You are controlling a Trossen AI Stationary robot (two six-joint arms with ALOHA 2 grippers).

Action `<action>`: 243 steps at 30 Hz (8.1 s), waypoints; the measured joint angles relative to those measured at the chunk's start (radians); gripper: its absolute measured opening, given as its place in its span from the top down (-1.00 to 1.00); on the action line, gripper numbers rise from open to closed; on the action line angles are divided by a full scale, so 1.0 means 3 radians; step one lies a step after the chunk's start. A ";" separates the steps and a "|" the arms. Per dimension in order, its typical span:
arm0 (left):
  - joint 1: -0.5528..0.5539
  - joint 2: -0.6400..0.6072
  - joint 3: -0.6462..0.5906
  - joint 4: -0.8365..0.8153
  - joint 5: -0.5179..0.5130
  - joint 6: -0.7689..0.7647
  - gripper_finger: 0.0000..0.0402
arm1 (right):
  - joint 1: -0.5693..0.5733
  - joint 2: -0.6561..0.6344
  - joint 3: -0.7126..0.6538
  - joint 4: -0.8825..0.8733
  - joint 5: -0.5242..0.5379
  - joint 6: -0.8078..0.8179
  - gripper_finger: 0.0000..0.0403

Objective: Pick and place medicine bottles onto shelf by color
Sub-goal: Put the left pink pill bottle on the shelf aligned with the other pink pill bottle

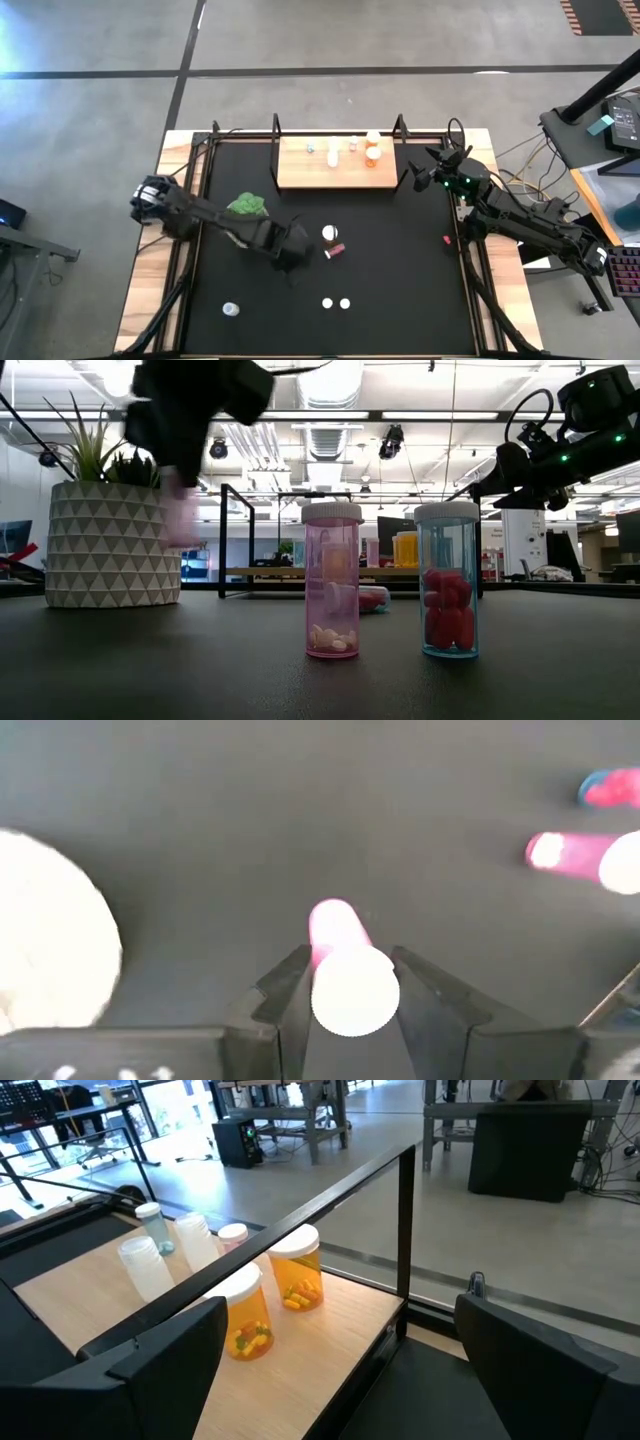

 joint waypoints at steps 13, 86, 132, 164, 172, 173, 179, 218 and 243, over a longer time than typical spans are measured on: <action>0.0755 0.0272 0.0369 -0.0059 0.0091 0.0916 0.45 | -0.0001 0.0000 0.0000 0.0000 0.0000 0.0000 -0.88; 0.1697 0.1676 0.1894 -0.0412 -0.0074 0.2457 0.44 | -0.0001 0.0000 0.0001 0.0000 0.0001 0.0000 -0.88; 0.1766 0.0686 0.1791 0.0100 -0.0001 0.2085 0.06 | -0.0001 0.0001 0.0000 0.0000 0.0001 0.0000 -0.88; 0.1759 0.0120 0.1786 0.0614 0.0025 0.2432 0.06 | -0.0001 0.0001 0.0000 0.0067 0.0001 -0.0001 -0.88; 0.1750 0.0048 0.1785 0.0656 0.0035 0.2431 0.06 | 0.0000 0.0002 -0.0004 0.0274 0.0001 -0.0145 -0.88; 0.1750 0.0041 0.1785 0.0656 0.0035 0.2431 0.06 | -0.0001 0.0002 -0.0004 0.0282 0.0003 -0.0178 -0.88; 0.1752 0.0032 0.1785 0.0676 0.0034 0.2431 0.06 | -0.0001 0.0023 -0.0004 0.0308 0.0014 -0.0704 -0.88; 0.1731 -0.0231 0.1785 0.0719 0.0025 0.2255 0.06 | 0.0000 0.0483 0.2643 -0.2165 -0.1124 0.0629 -0.88; 0.1476 -0.0610 0.1622 0.0646 0.0042 0.2269 0.06 | 0.0808 0.1503 0.2731 -0.0334 -0.1952 0.1335 -0.88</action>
